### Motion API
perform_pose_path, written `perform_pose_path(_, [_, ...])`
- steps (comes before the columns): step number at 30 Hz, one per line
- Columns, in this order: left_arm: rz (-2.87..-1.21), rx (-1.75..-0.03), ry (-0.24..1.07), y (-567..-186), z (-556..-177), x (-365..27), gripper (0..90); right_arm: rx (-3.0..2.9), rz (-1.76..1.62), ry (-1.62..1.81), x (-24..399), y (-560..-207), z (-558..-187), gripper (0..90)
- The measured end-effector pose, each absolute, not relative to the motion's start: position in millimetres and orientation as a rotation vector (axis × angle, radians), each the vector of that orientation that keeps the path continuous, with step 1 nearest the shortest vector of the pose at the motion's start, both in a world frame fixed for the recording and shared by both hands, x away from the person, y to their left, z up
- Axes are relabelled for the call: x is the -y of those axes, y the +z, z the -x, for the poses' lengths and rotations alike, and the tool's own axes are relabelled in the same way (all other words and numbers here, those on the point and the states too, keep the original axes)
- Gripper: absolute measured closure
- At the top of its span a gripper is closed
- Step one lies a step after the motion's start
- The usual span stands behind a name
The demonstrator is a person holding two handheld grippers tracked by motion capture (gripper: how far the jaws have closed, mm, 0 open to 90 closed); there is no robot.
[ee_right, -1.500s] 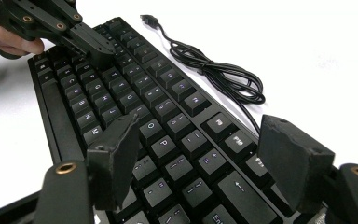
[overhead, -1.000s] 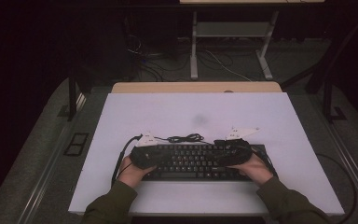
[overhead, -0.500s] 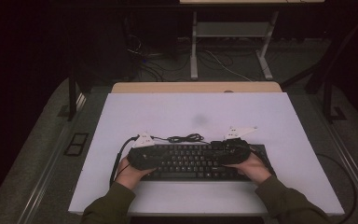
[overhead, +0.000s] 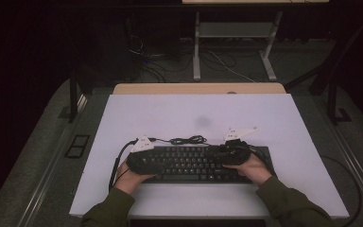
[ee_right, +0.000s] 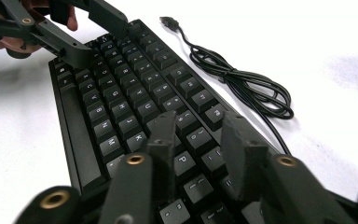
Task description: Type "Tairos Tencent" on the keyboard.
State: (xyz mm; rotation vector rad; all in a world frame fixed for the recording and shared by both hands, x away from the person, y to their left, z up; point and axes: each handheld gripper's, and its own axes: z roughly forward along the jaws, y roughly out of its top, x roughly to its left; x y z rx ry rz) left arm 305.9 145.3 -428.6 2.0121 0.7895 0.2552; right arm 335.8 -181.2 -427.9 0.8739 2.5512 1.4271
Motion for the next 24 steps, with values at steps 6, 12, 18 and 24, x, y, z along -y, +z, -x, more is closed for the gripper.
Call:
perform_pose_path(6, [-1.999, -0.809, 0.271, -428.9, -302.6, -149.8, 30.2, -2.57, -0.855, 1.424, 176.4, -428.2, -338.8, 75.5])
perform_pose_path(12, [-1.982, -0.841, 0.287, -430.0, -299.8, -154.6, 22.4, -2.608, -0.827, 1.424, 170.3, -428.9, -340.9, 82.7])
perform_pose_path(18, [-1.972, -0.86, 0.304, -430.2, -296.5, -159.5, 18.5, -2.652, -0.804, 1.406, 164.2, -430.6, -343.4, 88.7])
perform_pose_path(24, [-1.967, -0.876, 0.324, -430.6, -293.6, -163.5, 15.5, -2.687, -0.773, 1.381, 158.3, -432.3, -346.0, 89.5])
